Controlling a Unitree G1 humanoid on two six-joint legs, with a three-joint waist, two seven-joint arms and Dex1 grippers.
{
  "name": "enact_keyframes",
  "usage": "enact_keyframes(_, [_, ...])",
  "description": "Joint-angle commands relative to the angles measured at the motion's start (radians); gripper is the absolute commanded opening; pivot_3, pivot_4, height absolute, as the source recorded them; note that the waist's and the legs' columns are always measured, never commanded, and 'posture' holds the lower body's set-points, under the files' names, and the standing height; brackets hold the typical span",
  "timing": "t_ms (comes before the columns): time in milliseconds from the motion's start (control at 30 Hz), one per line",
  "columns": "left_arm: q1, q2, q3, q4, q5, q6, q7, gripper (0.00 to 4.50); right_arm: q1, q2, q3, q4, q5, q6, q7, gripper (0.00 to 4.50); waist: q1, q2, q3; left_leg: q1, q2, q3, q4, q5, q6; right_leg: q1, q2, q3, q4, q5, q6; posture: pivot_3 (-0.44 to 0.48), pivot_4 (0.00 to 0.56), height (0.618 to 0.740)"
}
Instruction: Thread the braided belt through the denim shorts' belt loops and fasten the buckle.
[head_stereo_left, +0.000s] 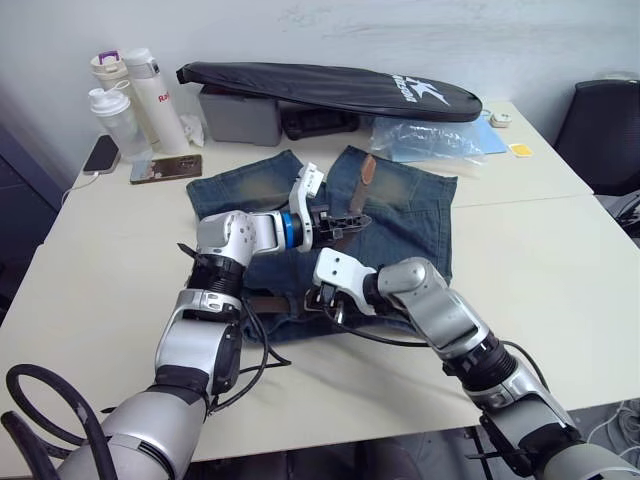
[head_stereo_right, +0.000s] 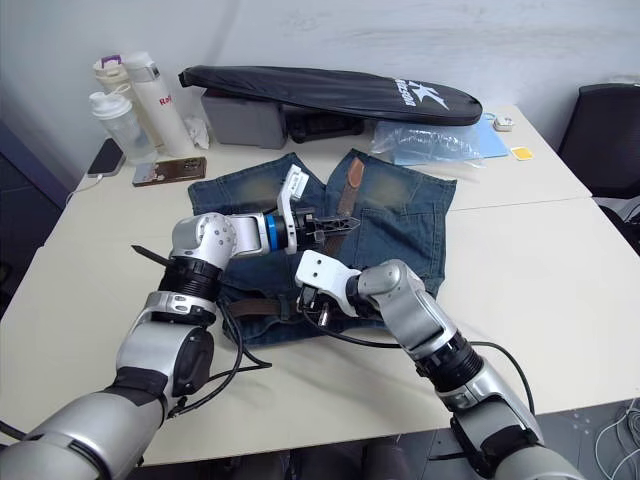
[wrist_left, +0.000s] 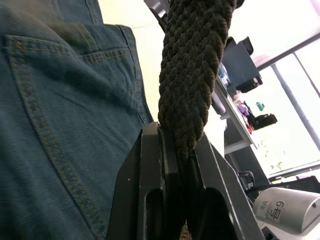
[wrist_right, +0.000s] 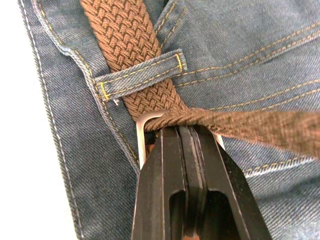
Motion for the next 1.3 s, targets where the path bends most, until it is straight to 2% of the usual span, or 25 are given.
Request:
enact_keyframes(33, [-0.003, -0.003, 0.036, -0.095, -0.039, -0.003, -0.002, 0.00, 0.058, -0.057, 0.035, 0.009, 0.021, 0.102, 0.009, 0.03, 0.006, 0.000, 0.000, -0.001, -0.001, 0.000, 0.000, 0.000, 0.000, -0.001, -0.001, 0.000, 0.000, 0.000, 0.000, 0.000, 0.150, 0.740])
enact_keyframes(167, [0.013, -0.014, 0.044, -0.123, -0.040, 0.011, 0.011, 0.00, 0.056, -0.080, 0.033, -0.026, 0.056, 0.137, 0.005, 0.03, 0.024, 0.001, -0.001, -0.013, -0.004, -0.001, 0.002, 0.002, 0.003, -0.012, -0.001, -0.001, 0.001, 0.001, 0.002, 0.000, 0.150, 0.740])
enact_keyframes(533, [-0.029, -0.054, 0.048, -0.091, -0.034, -0.014, 0.007, 0.00, 0.036, -0.080, 0.113, 0.043, 0.064, 0.116, -0.024, 0.03, 0.023, 0.001, 0.000, -0.014, -0.007, -0.002, 0.002, 0.003, 0.006, -0.011, -0.001, -0.002, -0.001, 0.002, 0.003, 0.000, 0.150, 0.740])
enact_keyframes(767, [-0.156, -0.135, 0.026, 0.091, 0.000, -0.128, -0.036, 0.00, 0.049, -0.098, 0.162, 0.039, 0.038, 0.082, -0.030, 0.03, 0.023, 0.000, 0.000, -0.013, -0.012, -0.002, 0.002, 0.006, 0.006, -0.010, 0.000, -0.003, -0.001, 0.002, 0.005, 0.000, 0.150, 0.740])
enact_keyframes(1067, [-0.314, -0.294, 0.018, 0.357, 0.064, -0.279, -0.104, 0.00, 0.060, -0.115, 0.203, -0.032, 0.014, 0.114, -0.037, 0.03, 0.043, -0.004, 0.003, -0.014, -0.020, -0.004, 0.002, 0.010, 0.010, -0.010, -0.006, -0.004, -0.003, 0.005, 0.010, 0.000, 0.150, 0.740])
enact_keyframes(1300, [-0.404, -0.343, 0.057, 0.544, 0.104, -0.383, -0.106, 0.00, 0.067, -0.127, 0.219, -0.079, 0.007, 0.124, -0.024, 0.03, 0.050, -0.003, 0.004, -0.015, -0.021, -0.009, 0.003, 0.010, 0.010, -0.011, -0.008, -0.010, -0.006, 0.006, 0.011, 0.000, 0.150, 0.740])
